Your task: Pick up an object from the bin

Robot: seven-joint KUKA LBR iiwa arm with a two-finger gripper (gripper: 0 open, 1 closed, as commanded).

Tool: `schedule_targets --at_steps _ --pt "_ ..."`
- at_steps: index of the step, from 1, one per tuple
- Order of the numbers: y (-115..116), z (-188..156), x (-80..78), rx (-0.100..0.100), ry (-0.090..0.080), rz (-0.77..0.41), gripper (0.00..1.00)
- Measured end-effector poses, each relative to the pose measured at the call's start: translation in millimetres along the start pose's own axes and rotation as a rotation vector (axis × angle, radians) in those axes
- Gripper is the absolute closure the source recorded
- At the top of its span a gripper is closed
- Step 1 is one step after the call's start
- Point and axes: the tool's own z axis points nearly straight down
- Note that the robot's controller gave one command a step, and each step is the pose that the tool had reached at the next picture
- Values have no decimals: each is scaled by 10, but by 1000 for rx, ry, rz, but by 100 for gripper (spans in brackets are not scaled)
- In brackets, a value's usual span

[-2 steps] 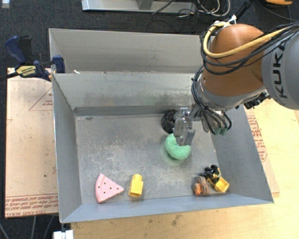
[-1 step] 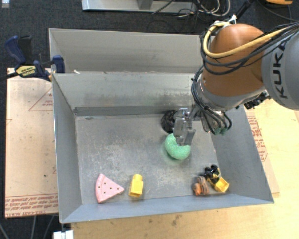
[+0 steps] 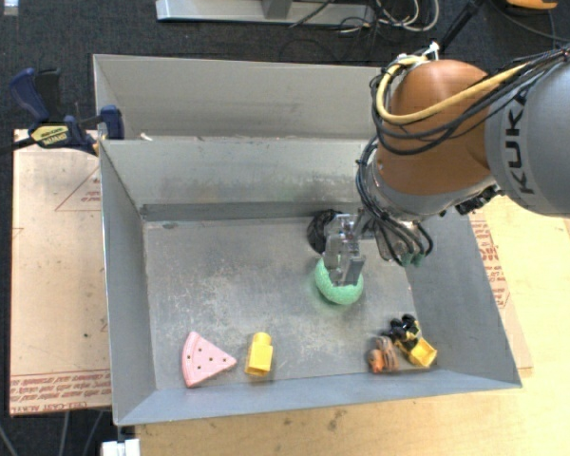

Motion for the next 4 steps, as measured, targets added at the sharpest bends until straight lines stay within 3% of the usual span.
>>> schedule_targets --at_steps 1,2,3,4 --pt "-75 149 16 -1 3 -17 0" --pt "-76 149 16 -1 3 -17 0" --pt "-417 674 -143 -1 -6 2 0" --pt "-529 1073 -147 0 3 42 0"
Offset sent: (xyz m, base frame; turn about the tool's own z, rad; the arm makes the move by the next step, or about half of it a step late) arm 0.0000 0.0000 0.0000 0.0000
